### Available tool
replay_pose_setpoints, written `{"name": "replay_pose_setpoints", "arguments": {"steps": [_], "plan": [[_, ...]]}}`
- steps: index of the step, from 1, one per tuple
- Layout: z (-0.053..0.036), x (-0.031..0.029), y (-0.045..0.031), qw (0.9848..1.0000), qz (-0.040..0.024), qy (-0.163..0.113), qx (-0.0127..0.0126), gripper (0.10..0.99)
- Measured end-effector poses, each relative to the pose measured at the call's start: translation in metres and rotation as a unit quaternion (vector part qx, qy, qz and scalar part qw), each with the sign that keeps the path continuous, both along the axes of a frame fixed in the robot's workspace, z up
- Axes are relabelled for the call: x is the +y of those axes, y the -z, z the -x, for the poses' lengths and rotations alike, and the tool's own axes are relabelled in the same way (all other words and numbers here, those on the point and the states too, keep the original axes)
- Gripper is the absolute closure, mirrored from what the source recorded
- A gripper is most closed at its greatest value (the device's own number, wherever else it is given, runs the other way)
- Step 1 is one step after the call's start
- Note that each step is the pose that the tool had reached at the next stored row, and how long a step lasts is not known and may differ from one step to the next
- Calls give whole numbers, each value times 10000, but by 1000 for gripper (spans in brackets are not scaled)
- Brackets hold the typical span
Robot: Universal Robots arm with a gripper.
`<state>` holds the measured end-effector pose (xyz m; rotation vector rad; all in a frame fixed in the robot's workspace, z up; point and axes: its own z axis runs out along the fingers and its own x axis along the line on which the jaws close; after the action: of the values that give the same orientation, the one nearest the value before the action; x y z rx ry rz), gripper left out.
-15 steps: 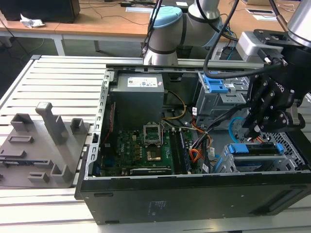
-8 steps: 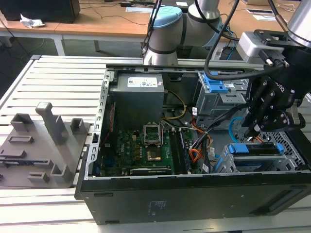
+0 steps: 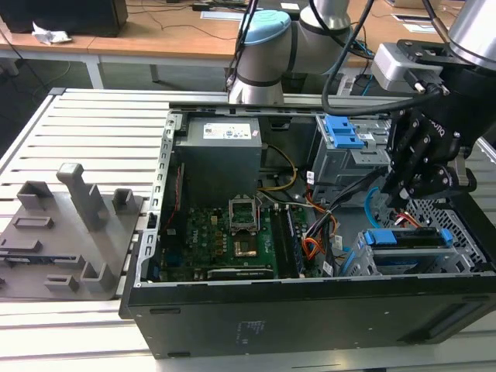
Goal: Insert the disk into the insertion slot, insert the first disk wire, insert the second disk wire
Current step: 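Insert the second disk wire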
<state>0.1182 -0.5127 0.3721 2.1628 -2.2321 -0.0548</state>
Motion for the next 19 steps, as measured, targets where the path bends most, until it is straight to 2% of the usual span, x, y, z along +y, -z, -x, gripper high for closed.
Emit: {"name": "replay_pose_setpoints", "arguments": {"steps": [7, 8, 10, 15, 19], "plan": [[41, 15, 7, 10000, 1, -1, 0, 784], [46, 30, 9, 10000, 1, -6, 0, 784], [46, 97, 11, 10000, 5, -61, 0, 784], [51, 107, -35, 9999, 9, -119, -1, 784], [-4, 160, -28, 9994, 10, -349, 0, 784]]}}
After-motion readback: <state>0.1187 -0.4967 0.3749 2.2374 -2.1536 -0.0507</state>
